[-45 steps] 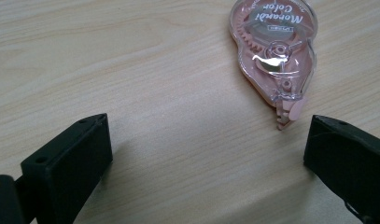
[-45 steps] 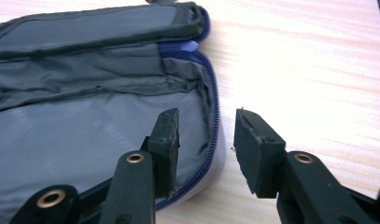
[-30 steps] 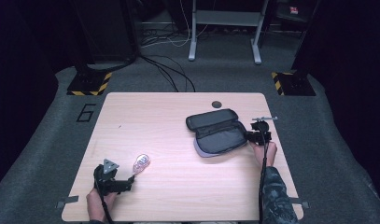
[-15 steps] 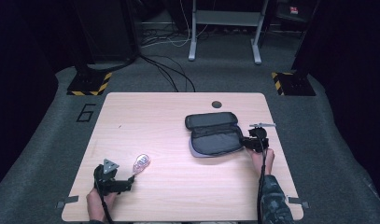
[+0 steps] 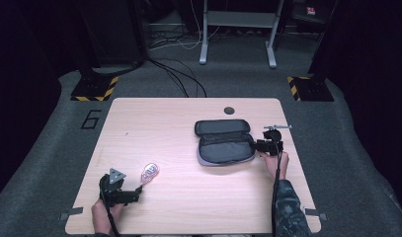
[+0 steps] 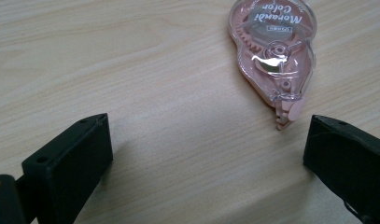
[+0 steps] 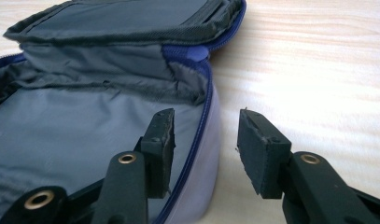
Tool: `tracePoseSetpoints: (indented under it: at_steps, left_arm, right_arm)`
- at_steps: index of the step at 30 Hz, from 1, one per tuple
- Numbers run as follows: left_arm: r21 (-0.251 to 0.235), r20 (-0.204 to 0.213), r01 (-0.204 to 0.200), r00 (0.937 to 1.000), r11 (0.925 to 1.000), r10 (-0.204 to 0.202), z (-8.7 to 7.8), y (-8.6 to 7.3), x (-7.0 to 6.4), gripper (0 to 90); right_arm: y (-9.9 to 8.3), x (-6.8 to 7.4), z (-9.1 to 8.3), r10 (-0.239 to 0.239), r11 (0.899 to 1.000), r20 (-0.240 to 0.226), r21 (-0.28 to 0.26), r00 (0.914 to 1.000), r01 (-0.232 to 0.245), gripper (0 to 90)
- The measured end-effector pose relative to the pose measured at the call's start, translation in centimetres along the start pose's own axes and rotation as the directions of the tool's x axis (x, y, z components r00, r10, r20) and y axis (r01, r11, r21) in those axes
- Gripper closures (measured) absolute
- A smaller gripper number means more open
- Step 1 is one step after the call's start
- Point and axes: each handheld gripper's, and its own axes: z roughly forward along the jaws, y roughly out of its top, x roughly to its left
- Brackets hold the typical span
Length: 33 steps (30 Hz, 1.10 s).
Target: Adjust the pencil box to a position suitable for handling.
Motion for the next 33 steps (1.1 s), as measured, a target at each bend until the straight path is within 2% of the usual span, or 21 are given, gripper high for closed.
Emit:
tracePoseSetpoints:
  at_steps: [2, 3, 6, 8, 9, 17, 22, 24, 25, 32, 33]
  left_arm:
    - [0.000, 0.001, 0.000, 1.0000, 1.0000, 0.000, 0.0, 0.0, 0.0, 1.2]
    - [0.000, 0.001, 0.000, 1.0000, 1.0000, 0.000, 0.0, 0.0, 0.0, 1.2]
    - [0.000, 0.001, 0.000, 1.0000, 1.0000, 0.000, 0.0, 0.0, 0.0, 1.2]
    - [0.000, 0.000, 0.000, 1.0000, 1.0000, 0.000, 0.0, 0.0, 0.0, 1.3]
    - [0.000, 0.000, 0.000, 1.0000, 1.0000, 0.000, 0.0, 0.0, 0.0, 1.3]
    - [0.000, 0.001, 0.000, 1.0000, 1.0000, 0.000, 0.0, 0.0, 0.0, 1.2]
    - [0.000, 0.001, 0.000, 1.0000, 1.0000, 0.000, 0.0, 0.0, 0.0, 1.2]
    - [0.000, 0.001, 0.000, 1.0000, 1.0000, 0.000, 0.0, 0.0, 0.0, 1.3]
    - [-0.001, 0.001, 0.000, 1.0000, 1.0000, 0.000, 0.0, 0.0, 0.0, 1.3]
    - [0.001, 0.000, -0.001, 1.0000, 1.0000, 0.001, 0.0, 0.0, 0.0, 1.4]
    - [0.001, 0.001, -0.001, 1.0000, 1.0000, 0.001, 0.0, 0.0, 0.0, 1.5]
  right_arm:
    - [0.2, -0.2, 0.5, -0.011, 1.000, -0.021, 0.003, 0.9997, 0.011, 54.6]
    - [0.2, -0.2, 0.7, -0.006, 1.000, -0.011, 0.014, 0.9999, 0.006, 57.0]
    - [0.1, -0.1, 1.1, -0.013, 0.999, -0.002, 0.033, 0.9999, 0.013, 69.6]
    - [0.0, 0.3, 1.1, -0.023, 0.999, 0.007, 0.035, 0.9997, 0.023, 74.4]
    - [-0.1, 0.5, 1.1, -0.030, 0.999, 0.020, 0.041, 0.9994, 0.029, 75.0]
    - [-1.2, 1.8, 0.7, -0.017, 0.999, 0.008, 0.037, 0.9998, 0.017, 75.3]
    - [-2.0, 3.4, 0.7, -0.019, 0.999, -0.015, 0.032, 0.9997, 0.019, 76.4]
    - [-2.1, 3.6, 0.7, -0.030, 0.999, -0.017, 0.034, 0.9994, 0.031, 76.4]
    - [-2.3, 4.2, 0.7, -0.036, 0.999, -0.027, 0.033, 0.9990, 0.037, 76.3]
    - [-2.9, 5.7, 0.8, -0.052, 0.998, -0.060, 0.028, 0.9969, 0.053, 76.1]
    - [-3.2, 6.3, 0.7, -0.051, 0.998, -0.066, 0.034, 0.9965, 0.053, 75.7]
